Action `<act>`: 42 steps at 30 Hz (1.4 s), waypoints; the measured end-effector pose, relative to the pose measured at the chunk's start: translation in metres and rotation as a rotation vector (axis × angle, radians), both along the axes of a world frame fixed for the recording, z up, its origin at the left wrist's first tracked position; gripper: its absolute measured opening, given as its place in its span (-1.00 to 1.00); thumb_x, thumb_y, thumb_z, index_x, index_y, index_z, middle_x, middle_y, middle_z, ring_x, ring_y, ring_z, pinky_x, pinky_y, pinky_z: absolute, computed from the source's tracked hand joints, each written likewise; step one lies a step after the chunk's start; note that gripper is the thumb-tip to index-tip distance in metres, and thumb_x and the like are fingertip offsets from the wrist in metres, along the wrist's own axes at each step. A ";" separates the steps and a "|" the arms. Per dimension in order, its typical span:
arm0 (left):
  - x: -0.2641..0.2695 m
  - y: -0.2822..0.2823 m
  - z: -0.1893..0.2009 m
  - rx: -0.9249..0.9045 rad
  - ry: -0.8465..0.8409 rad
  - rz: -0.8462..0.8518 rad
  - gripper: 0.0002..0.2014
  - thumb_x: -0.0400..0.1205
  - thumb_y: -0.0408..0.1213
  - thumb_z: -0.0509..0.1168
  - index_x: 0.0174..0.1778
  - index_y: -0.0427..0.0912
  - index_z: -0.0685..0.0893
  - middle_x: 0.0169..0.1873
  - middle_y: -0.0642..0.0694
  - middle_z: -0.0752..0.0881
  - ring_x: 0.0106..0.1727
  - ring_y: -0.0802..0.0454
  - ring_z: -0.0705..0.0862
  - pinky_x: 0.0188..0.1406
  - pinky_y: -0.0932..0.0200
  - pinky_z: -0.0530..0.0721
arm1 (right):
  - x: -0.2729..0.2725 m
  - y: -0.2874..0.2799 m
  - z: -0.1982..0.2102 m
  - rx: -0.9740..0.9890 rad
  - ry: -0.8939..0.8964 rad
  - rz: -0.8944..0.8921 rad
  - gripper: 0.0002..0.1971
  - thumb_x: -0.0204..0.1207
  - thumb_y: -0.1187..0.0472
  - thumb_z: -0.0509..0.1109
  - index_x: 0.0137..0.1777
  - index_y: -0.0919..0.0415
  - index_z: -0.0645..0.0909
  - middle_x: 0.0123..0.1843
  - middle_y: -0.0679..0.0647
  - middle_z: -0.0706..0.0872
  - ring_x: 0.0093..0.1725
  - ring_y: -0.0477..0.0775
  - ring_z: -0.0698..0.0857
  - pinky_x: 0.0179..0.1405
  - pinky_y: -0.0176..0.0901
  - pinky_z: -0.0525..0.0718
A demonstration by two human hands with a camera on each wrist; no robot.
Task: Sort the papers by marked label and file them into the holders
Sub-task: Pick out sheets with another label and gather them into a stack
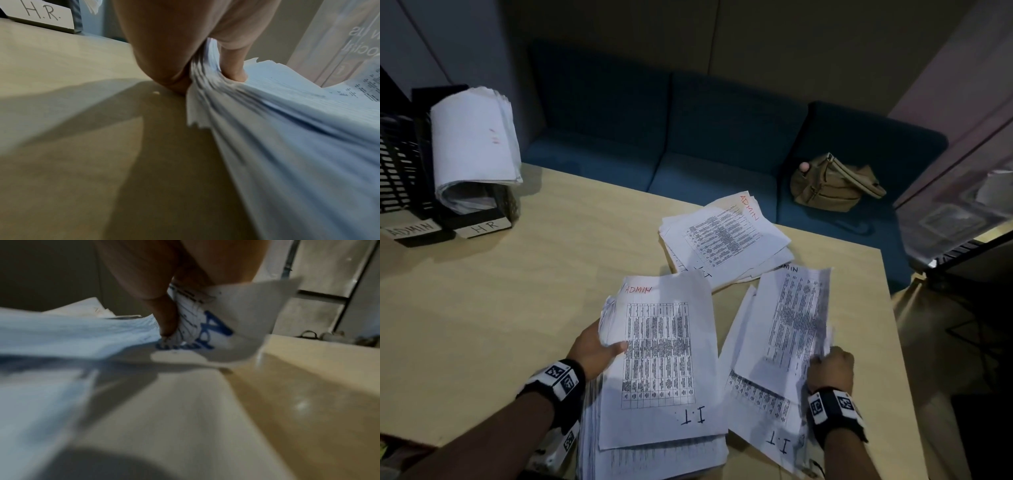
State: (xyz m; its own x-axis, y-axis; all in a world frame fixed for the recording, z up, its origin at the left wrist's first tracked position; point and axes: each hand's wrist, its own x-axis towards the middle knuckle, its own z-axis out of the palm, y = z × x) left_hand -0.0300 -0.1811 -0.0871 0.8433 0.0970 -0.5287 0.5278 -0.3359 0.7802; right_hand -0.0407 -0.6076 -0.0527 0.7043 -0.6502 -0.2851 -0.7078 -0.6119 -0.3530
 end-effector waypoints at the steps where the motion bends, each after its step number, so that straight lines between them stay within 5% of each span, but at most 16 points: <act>1: 0.000 0.000 0.000 0.005 0.004 0.004 -0.40 0.46 -0.27 0.52 0.43 -0.09 0.50 0.24 -0.09 0.68 0.25 -0.14 0.63 0.32 -0.09 0.55 | 0.002 0.000 0.002 0.024 -0.022 -0.005 -0.76 0.50 0.44 0.33 0.16 0.46 0.53 0.20 0.47 0.57 0.06 0.47 0.64 0.01 0.16 0.63; 5: 0.001 0.000 0.001 0.005 0.010 0.007 -0.40 0.47 -0.29 0.51 0.44 -0.07 0.49 0.24 -0.08 0.69 0.26 -0.13 0.63 0.34 -0.12 0.55 | 0.005 -0.001 0.013 0.017 -0.045 0.016 -0.77 0.48 0.38 0.36 0.12 0.21 0.54 -0.11 0.32 0.71 -0.21 0.33 0.65 -0.25 0.00 0.59; 13: 0.002 0.000 0.003 -0.004 0.005 -0.021 -0.40 0.47 -0.27 0.52 0.44 -0.07 0.49 0.23 -0.05 0.68 0.26 -0.11 0.63 0.30 -0.05 0.56 | 0.020 0.003 0.081 0.024 -0.350 0.042 -0.78 0.54 0.41 0.26 0.14 0.34 0.63 -0.06 0.39 0.72 -0.01 0.42 0.65 -0.05 -0.02 0.52; 19: 0.002 0.002 0.004 0.011 0.012 -0.047 -0.41 0.45 -0.20 0.53 0.41 -0.05 0.52 0.21 -0.04 0.71 0.25 -0.10 0.65 0.32 -0.15 0.58 | 0.028 0.003 0.135 0.044 -0.482 0.062 -0.94 0.53 0.37 0.29 -0.14 0.33 0.59 -0.30 0.26 0.56 -0.18 0.28 0.60 -0.14 -0.04 0.49; 24: 0.003 0.002 0.005 -0.003 0.018 -0.031 -0.43 0.45 -0.23 0.53 0.38 -0.07 0.54 0.18 -0.06 0.73 0.22 -0.11 0.66 0.30 -0.19 0.60 | 0.022 0.030 0.156 0.170 -0.566 0.154 -0.86 0.55 0.28 0.37 -0.20 0.33 0.57 -0.38 0.26 0.59 -0.31 0.23 0.61 -0.32 -0.12 0.42; 29: 0.002 0.002 0.005 -0.020 0.023 -0.008 -0.47 0.46 -0.15 0.51 0.36 -0.04 0.56 0.15 -0.05 0.74 0.17 -0.09 0.69 0.20 -0.05 0.63 | 0.012 0.078 0.120 0.257 -0.494 0.377 -0.90 0.35 0.17 0.29 -0.26 0.10 0.64 -0.42 0.10 0.67 -0.46 0.09 0.64 -0.43 -0.08 0.51; 32: 0.004 -0.002 0.011 0.009 0.003 0.038 -0.51 0.51 0.01 0.43 0.34 -0.05 0.58 0.16 -0.09 0.74 0.13 -0.10 0.70 0.14 0.03 0.61 | 0.005 0.107 0.074 0.372 -0.278 0.456 -0.93 0.48 0.18 0.38 -0.08 0.02 0.66 -0.19 0.09 0.76 -0.25 0.16 0.70 -0.35 -0.07 0.62; 34: 0.004 -0.005 0.018 -0.048 -0.002 0.092 -0.35 0.40 0.28 0.35 0.34 -0.01 0.58 0.17 -0.04 0.72 0.18 -0.09 0.68 0.19 0.04 0.56 | -0.002 0.128 0.048 0.427 -0.152 0.448 -0.85 0.49 0.31 0.33 -0.01 0.08 0.61 -0.19 0.09 0.74 -0.22 0.19 0.68 -0.39 -0.13 0.59; 37: 0.003 -0.006 0.024 -0.109 0.002 0.091 -0.12 0.20 0.49 0.25 0.39 0.05 0.54 0.17 0.04 0.70 0.21 -0.03 0.67 0.28 -0.01 0.55 | -0.010 0.155 0.028 0.482 -0.054 0.413 -0.80 0.42 0.41 0.24 -0.17 0.04 0.48 -0.31 0.05 0.66 -0.26 0.21 0.66 -0.33 -0.10 0.60; 40: 0.001 -0.007 0.026 -0.094 0.003 0.083 -0.22 0.25 0.43 0.34 0.33 0.05 0.58 0.11 0.04 0.74 0.15 -0.03 0.71 0.21 0.00 0.61 | -0.011 0.171 0.014 0.476 -0.011 0.470 -0.80 0.39 0.40 0.30 -0.07 0.11 0.54 -0.13 0.01 0.60 -0.04 0.16 0.66 -0.12 -0.23 0.54; 42: 0.002 -0.009 0.024 -0.036 0.018 0.072 -0.39 0.40 0.21 0.44 0.32 0.00 0.59 0.13 -0.02 0.75 0.13 -0.07 0.70 0.19 0.02 0.61 | -0.010 0.176 0.009 0.430 0.021 0.544 -0.74 0.40 0.35 0.34 0.10 0.21 0.57 0.00 0.04 0.55 0.11 0.14 0.62 0.04 -0.25 0.51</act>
State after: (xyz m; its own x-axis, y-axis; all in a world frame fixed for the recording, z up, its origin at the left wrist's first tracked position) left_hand -0.0279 -0.1900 -0.0634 0.8252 0.1380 -0.5477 0.5635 -0.2683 0.7813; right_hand -0.0507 -0.4313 -0.0441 0.8896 -0.0324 -0.4557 -0.3495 -0.6905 -0.6333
